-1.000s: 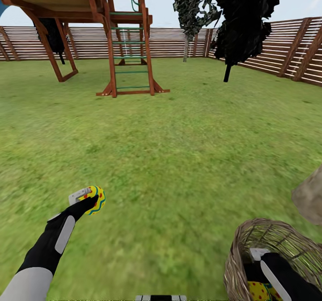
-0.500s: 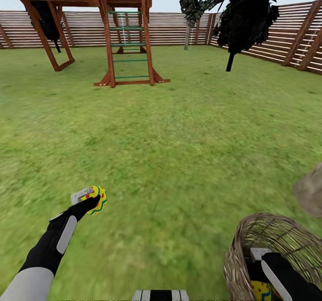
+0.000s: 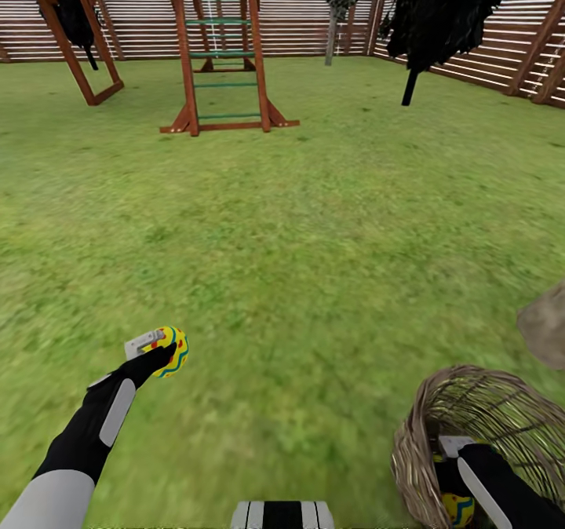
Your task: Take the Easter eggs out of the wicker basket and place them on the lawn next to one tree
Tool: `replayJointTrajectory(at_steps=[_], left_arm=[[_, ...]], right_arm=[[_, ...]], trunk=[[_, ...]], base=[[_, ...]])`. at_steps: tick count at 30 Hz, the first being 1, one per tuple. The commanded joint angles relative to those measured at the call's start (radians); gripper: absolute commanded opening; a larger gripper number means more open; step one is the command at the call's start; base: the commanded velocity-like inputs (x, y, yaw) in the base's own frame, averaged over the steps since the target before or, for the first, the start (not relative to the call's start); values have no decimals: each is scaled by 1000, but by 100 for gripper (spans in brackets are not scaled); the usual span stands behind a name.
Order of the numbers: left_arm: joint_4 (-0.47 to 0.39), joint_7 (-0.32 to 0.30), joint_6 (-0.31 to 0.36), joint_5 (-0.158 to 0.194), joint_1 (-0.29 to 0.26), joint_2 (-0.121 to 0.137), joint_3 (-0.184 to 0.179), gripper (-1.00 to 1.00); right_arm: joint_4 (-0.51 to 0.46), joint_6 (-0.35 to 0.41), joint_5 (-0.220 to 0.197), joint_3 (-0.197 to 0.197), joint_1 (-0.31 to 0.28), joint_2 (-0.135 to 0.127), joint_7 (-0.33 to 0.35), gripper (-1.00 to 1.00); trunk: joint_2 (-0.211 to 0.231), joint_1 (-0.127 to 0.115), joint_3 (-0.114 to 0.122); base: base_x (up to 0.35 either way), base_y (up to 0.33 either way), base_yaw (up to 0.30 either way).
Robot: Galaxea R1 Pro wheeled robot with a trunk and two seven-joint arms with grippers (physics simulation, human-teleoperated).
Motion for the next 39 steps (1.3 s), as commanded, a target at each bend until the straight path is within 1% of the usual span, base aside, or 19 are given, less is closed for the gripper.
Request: replayJointTrajectory(at_steps=[1,10,12,18,19,22,39], left_arm=[[-2,3,6,10,-1,0,0,-100],[-2,2,6,10,0,-1,0,-100],[-2,2,5,10,0,-10,0,-100],[-2,4,5,10,0,-13,0,-100],[-2,4,5,10,0,-13,0,-100],[-2,4,6,10,0,-13,0,-100],[-2,-1,6,10,0,-14,-1,-100]], right_arm=[[-1,3,-8,4,0,-1,-3,100],[-1,3,-9,1,0,-2,-3,100],[-1,3,-10,-1,0,-3,-3,100],[-1,1,-13,-1,0,-3,-3,100],[-1,-4,-14,0,0,-2,-3,-100],[-1,-42,-18,2,0,-1,-5,-100],[0,-44,-19,2,0,-3,-3,-100]], trunk=[[-1,0,-5],[-3,4,-40],[-3,5,-47],[-3,5,-47],[-3,5,-47],[-3,5,-47],[-3,5,-47]], base=[[0,0,0],[0,0,0],[0,0,0],[0,0,0],[0,0,0],[0,0,0],[0,0,0]])
